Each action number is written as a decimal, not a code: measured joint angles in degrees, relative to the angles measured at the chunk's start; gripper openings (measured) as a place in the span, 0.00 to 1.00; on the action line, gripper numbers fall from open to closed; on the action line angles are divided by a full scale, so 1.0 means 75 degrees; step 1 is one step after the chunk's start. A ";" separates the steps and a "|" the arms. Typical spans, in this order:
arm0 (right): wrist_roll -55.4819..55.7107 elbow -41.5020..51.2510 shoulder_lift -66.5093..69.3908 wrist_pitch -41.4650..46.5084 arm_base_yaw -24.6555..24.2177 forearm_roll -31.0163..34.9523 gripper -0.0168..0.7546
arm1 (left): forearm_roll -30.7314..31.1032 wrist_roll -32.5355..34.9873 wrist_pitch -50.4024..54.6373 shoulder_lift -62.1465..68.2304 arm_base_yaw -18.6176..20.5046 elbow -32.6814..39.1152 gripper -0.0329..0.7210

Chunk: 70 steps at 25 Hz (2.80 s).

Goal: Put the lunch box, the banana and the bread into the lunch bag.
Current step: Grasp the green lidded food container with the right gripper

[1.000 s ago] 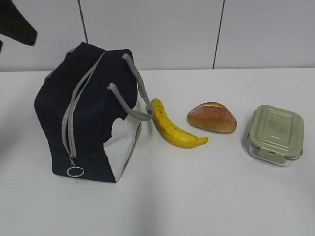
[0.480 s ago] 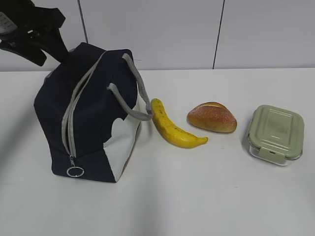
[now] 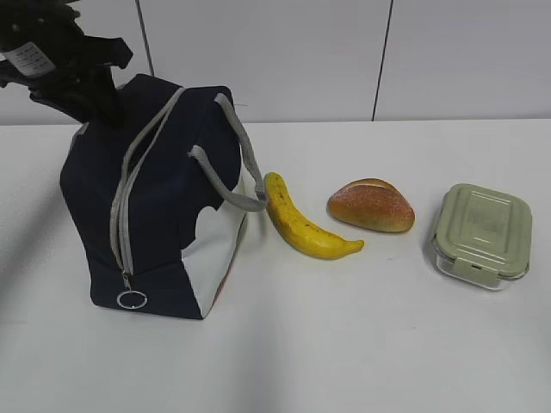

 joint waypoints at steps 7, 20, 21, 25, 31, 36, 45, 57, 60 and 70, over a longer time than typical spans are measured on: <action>0.0000 0.0000 0.0000 0.0000 0.0000 0.0000 0.55 | -0.0293 0.0000 0.0035 0.0015 0.0000 0.0000 0.04; 0.0000 0.0000 0.0000 0.0000 0.0000 0.0000 0.55 | -0.0840 0.0006 0.0096 0.0051 0.0000 0.0000 0.04; 0.0000 0.0000 0.0000 0.0000 0.0000 0.0000 0.55 | -0.0868 0.0006 0.0096 0.0051 0.0000 0.0000 0.04; 0.0000 0.0000 0.0000 0.0000 0.0000 0.0000 0.55 | -0.0900 0.0006 0.0096 0.0051 0.0000 0.0000 0.04; 0.0000 0.0000 0.0000 0.0000 0.0000 0.0000 0.55 | -0.0908 0.0006 0.0114 0.0051 0.0000 0.0000 0.04; 0.0000 -0.0501 0.0275 -0.0186 0.0000 0.0000 0.55 | -0.0915 0.0006 0.0137 0.0051 0.0000 0.0000 0.04; 0.0000 -0.1692 0.3389 -0.0448 0.0000 0.0424 0.55 | -0.0922 0.0006 0.0170 0.0060 0.0000 0.0000 0.04; -0.0060 -0.3369 0.7530 -0.0635 0.0000 0.1752 0.55 | -0.0922 0.0006 0.0236 0.0060 0.0000 0.0000 0.04; -0.0208 -0.3418 0.8388 -0.1131 0.0000 0.1926 0.55 | -0.0922 0.0006 0.0236 0.0060 0.0000 0.0000 0.04; -0.1046 -0.3433 1.0738 -0.2022 -0.0257 0.2801 0.55 | -0.0922 0.0006 0.0236 0.0060 0.0000 0.0000 0.04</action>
